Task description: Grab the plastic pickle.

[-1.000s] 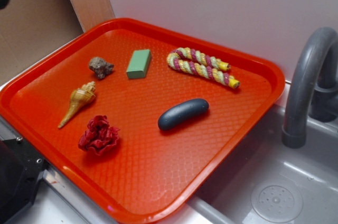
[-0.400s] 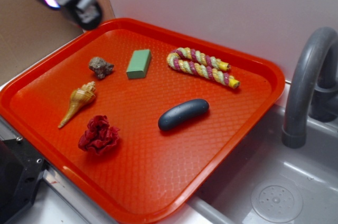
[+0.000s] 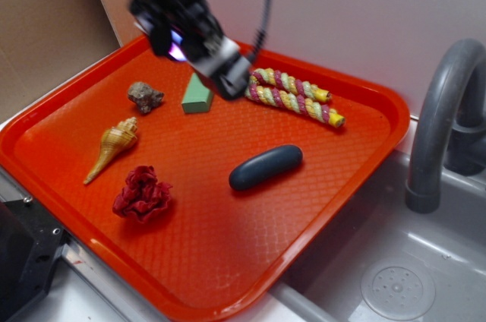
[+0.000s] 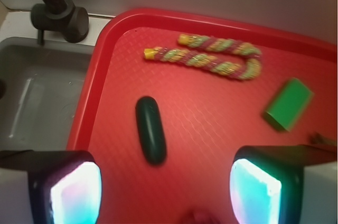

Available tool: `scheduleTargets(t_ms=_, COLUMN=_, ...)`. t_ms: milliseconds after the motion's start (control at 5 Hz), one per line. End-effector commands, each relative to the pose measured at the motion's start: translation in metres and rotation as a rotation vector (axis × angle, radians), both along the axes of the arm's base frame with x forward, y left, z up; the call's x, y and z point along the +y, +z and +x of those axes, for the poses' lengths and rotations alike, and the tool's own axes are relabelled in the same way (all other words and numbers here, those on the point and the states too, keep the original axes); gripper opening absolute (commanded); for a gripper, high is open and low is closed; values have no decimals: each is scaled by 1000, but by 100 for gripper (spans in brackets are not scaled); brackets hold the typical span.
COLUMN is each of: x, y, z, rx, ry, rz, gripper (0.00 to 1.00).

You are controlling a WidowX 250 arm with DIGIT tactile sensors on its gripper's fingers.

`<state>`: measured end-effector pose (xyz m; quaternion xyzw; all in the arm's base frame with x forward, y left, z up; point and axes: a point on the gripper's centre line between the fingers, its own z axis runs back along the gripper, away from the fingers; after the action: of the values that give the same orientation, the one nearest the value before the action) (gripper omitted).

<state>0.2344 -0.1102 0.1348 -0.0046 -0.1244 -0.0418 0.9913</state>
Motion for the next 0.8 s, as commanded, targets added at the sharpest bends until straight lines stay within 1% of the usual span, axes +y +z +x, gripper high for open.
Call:
scheduleTargets(t_ms=0, x=-7, y=-44, z=20, rx=-15, ry=18, rz=-44, gripper=100)
scheduleTargets(t_ms=200, x=-11, y=-71, z=27, rx=-2, ry=17, rz=-8, gripper=100)
scheduleTargets(t_ms=400, x=-17, y=-93, z=29, rx=35, ry=10, rz=-80, gripper=100)
scheduleTargets(t_ms=600, x=-24, y=-117, z=28, rx=51, ry=-13, rz=-31, gripper=100)
